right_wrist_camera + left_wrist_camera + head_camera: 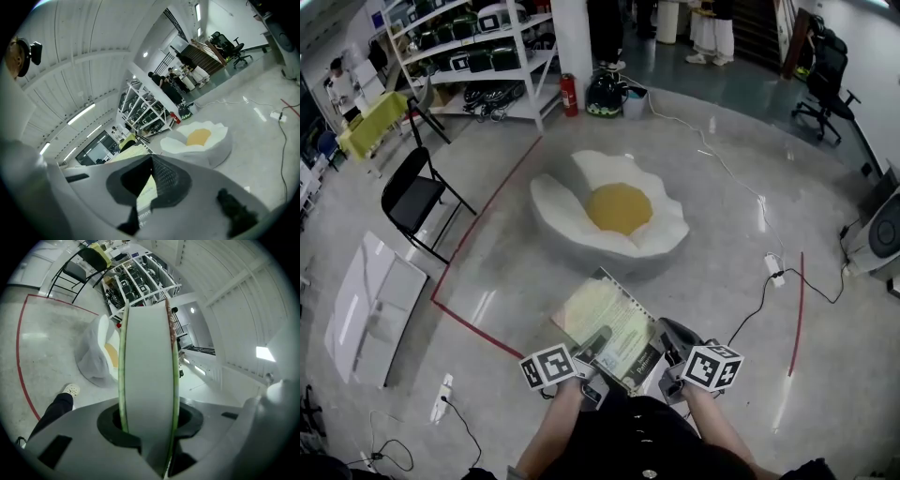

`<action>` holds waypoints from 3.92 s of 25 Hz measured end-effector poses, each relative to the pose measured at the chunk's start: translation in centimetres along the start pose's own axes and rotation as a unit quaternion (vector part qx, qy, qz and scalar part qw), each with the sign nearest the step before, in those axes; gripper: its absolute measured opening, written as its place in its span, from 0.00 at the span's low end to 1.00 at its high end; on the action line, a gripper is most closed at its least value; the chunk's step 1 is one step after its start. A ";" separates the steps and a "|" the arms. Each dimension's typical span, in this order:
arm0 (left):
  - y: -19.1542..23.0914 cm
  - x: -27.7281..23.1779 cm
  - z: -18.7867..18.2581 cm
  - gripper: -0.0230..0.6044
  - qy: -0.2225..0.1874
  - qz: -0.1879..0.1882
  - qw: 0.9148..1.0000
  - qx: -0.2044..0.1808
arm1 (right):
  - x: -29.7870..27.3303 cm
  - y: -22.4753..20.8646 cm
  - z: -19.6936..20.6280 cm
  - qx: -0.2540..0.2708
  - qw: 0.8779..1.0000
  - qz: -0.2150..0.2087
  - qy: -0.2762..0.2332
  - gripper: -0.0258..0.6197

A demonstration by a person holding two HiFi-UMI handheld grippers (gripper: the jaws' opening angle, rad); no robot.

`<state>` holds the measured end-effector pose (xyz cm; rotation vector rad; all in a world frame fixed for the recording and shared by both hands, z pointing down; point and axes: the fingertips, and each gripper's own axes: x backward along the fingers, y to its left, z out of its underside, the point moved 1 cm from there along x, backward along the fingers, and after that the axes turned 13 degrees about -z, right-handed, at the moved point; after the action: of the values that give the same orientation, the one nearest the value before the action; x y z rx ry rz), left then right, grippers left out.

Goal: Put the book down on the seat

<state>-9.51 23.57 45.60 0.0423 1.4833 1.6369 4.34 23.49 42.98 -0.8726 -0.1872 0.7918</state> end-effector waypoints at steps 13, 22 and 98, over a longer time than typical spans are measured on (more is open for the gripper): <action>-1.6 -6.5 -5.2 0.29 0.013 -0.005 1.000 0.000 | -4.8 -4.0 -4.8 -0.014 1.000 -0.003 0.004 0.05; -3.3 -12.6 -12.2 0.29 0.029 0.005 1.000 0.004 | -10.4 -8.0 -10.3 -0.027 1.000 0.013 0.008 0.05; 3.8 -51.3 -34.6 0.29 0.183 -0.026 0.983 0.002 | -39.2 -37.4 -26.9 -0.049 0.994 -0.025 0.098 0.05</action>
<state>-0.62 -34.45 65.48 -0.3085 1.7452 1.6613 9.14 -34.40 59.73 -1.0293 -0.0751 0.6508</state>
